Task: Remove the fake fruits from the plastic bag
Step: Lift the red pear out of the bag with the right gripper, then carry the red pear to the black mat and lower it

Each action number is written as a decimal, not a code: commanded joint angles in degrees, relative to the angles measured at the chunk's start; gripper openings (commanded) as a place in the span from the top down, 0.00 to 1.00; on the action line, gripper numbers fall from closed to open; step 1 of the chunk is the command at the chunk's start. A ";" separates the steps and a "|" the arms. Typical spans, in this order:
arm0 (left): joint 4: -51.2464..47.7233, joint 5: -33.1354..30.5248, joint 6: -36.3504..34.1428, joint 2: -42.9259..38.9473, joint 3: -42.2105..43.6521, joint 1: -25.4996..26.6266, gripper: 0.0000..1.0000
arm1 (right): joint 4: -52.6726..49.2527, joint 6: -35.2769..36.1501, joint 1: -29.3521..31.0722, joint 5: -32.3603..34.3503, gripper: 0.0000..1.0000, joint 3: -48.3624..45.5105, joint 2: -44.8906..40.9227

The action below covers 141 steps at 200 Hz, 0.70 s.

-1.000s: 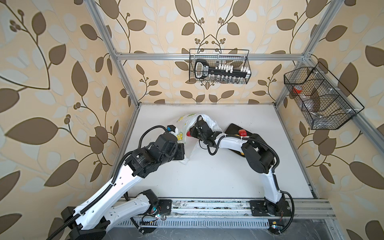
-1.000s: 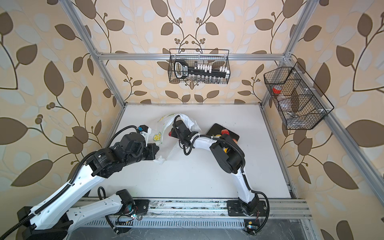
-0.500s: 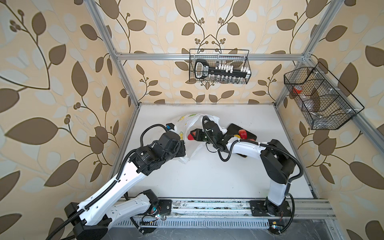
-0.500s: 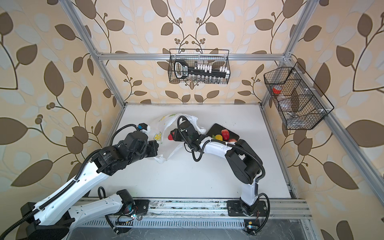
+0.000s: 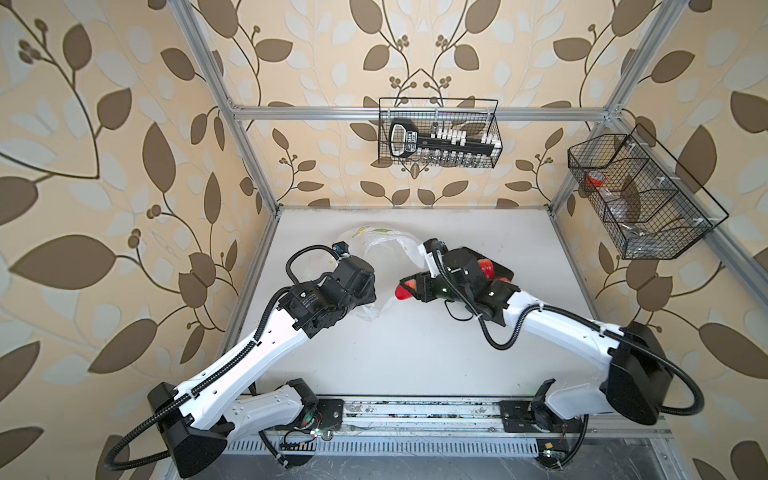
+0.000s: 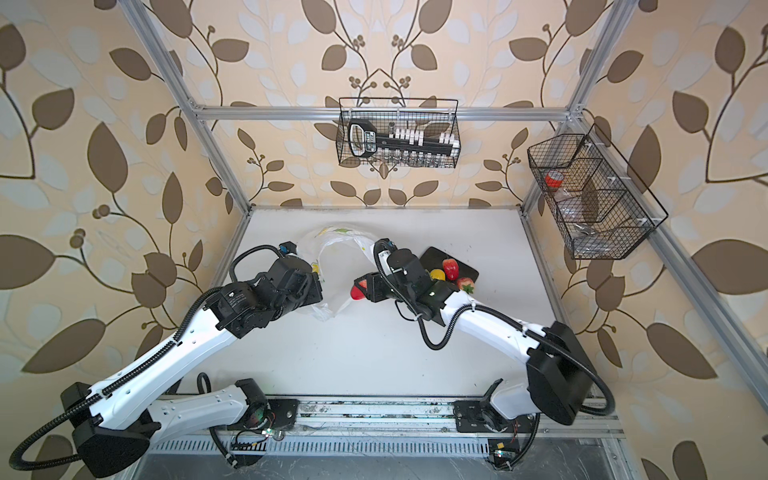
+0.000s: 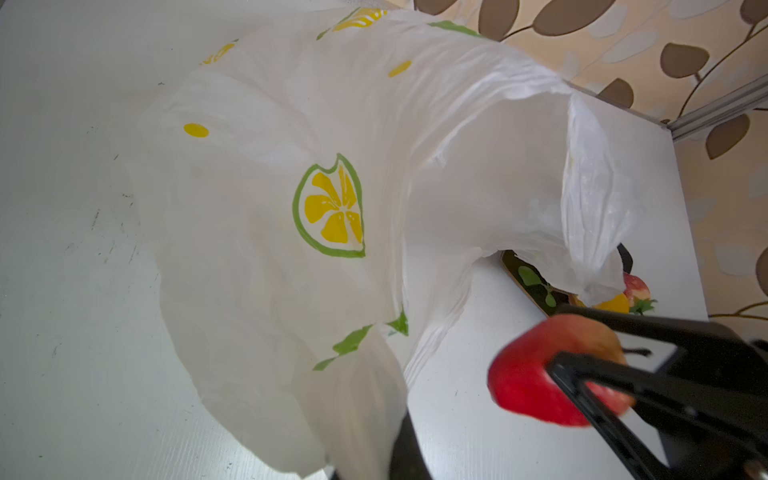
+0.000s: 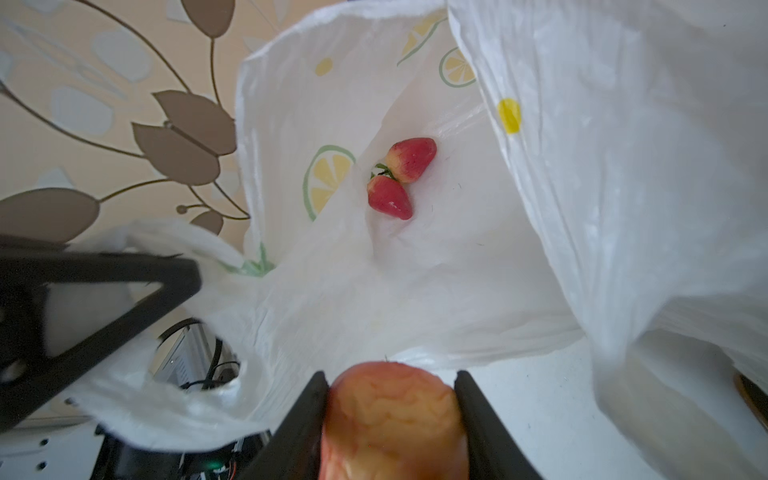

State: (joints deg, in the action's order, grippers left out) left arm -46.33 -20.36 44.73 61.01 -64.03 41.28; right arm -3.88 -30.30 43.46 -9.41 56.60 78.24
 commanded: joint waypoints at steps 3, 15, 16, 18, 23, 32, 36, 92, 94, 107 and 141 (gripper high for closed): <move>-0.99 -4.84 2.26 0.07 -2.67 0.03 1.00 | -8.85 2.95 -0.56 4.05 0.66 -3.27 -7.55; -1.55 -5.36 2.24 -0.08 -2.60 0.04 1.00 | -11.55 2.66 -1.90 6.71 0.66 -5.10 -12.18; -1.56 -5.38 2.27 -0.09 -2.60 0.08 1.00 | -11.75 2.60 -2.07 6.87 0.66 -5.23 -12.56; -1.62 -5.43 2.26 -0.15 -2.53 0.04 1.00 | -12.11 2.50 -2.35 7.08 0.66 -5.50 -13.26; -1.66 -5.56 2.22 -0.27 -2.44 0.06 1.00 | -13.07 2.26 -3.12 7.55 0.66 -6.05 -14.91; -1.69 -5.53 2.17 -0.49 -2.25 0.04 1.00 | -14.72 2.10 -4.62 8.38 0.66 -6.57 -17.51; -1.65 -5.54 2.11 -0.59 -2.20 0.07 1.00 | -15.63 2.06 -5.57 8.53 0.66 -6.67 -18.41; -1.78 -3.77 0.55 -1.80 -1.55 0.06 1.00 | -13.45 5.84 -23.08 6.47 0.67 -5.43 -17.52; -1.76 -3.67 0.45 -1.85 -1.50 0.06 1.00 | -12.91 6.26 -23.73 6.17 0.67 -5.31 -16.96; -1.75 -3.03 -0.18 -2.25 -1.36 0.03 1.00 | -8.46 9.43 -27.53 3.87 0.66 -4.44 -12.80; -1.58 -2.22 -1.17 -3.39 -1.11 0.09 1.00 | -4.04 24.48 -31.80 2.96 0.67 1.68 1.18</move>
State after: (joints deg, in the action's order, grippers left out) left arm -47.40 -22.61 44.91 59.44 -64.10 41.28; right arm -12.53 -18.81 13.13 -4.71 53.34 72.44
